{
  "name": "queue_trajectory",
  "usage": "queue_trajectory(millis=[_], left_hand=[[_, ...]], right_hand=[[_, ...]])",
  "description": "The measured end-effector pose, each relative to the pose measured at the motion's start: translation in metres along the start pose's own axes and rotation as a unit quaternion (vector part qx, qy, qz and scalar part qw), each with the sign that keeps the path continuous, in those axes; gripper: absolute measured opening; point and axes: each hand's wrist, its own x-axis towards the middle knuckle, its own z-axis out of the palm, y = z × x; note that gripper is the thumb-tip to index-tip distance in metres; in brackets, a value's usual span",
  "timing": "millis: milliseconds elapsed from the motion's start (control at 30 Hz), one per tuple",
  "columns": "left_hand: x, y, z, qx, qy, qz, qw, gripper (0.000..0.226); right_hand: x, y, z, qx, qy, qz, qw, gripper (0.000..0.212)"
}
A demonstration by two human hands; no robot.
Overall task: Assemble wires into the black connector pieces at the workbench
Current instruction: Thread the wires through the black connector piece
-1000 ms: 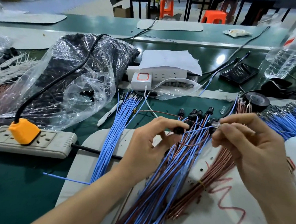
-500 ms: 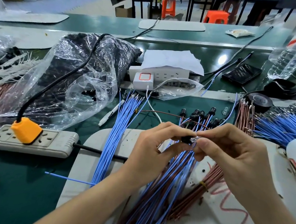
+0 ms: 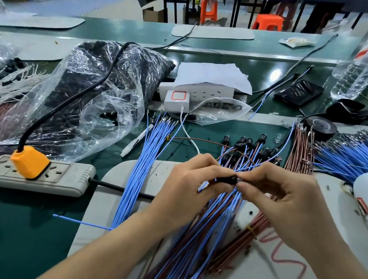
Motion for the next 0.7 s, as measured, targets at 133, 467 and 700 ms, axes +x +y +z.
queue_trajectory(millis=[133,467,700], left_hand=[[0.001,-0.002,-0.001,0.022,-0.055,0.013,0.998,0.024],[0.002,0.0,0.0,-0.006,-0.088,0.002,0.996,0.023],[-0.001,-0.003,0.001,-0.059,-0.087,-0.03,0.994,0.022]], right_hand=[[0.001,0.0,-0.006,-0.007,-0.052,0.035,0.998,0.018],[0.004,0.003,-0.01,0.193,-0.102,0.143,0.965,0.009],[0.004,0.007,-0.003,0.266,-0.092,0.2,0.938,0.006]])
